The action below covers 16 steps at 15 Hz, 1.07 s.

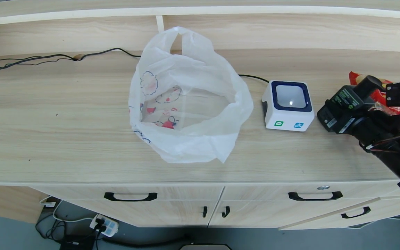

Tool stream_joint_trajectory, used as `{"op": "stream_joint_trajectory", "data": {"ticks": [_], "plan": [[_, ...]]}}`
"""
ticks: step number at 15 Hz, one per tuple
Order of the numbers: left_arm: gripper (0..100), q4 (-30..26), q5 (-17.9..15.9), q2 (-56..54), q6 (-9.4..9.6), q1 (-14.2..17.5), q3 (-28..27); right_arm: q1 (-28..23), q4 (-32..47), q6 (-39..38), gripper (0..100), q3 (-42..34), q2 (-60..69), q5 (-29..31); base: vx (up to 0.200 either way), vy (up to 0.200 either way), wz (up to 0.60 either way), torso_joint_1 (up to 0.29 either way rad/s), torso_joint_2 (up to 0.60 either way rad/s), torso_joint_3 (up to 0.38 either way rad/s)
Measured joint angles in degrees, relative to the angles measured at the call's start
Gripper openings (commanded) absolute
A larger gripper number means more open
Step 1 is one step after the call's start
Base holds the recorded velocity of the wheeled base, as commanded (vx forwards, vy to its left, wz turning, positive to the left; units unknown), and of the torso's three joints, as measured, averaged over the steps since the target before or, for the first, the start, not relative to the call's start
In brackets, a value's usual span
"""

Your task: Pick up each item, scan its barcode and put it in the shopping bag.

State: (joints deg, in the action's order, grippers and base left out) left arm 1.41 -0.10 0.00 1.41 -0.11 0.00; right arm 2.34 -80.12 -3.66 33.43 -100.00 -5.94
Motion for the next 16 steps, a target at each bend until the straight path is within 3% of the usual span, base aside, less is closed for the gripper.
{"op": "stream_joint_trajectory", "data": {"ticks": [5,11,16], "plan": [[100,0.0,0.0,0.0,0.00,0.0,0.0,2.7,0.0,0.1,0,-1.5,4.9,0.1,0.000,0.000,0.00,0.000,0.00,0.000],[100,-0.2,0.0,0.0,0.13,0.0,0.0,10.4,0.5,1.6,0,-13.9,17.8,1.5,0.000,0.000,0.00,0.000,0.00,0.000],[100,-0.2,0.0,0.0,0.09,0.0,0.0,10.9,0.7,10.2,0,-4.2,14.1,-5.9,0.000,0.000,0.00,0.000,0.00,0.012]]}}
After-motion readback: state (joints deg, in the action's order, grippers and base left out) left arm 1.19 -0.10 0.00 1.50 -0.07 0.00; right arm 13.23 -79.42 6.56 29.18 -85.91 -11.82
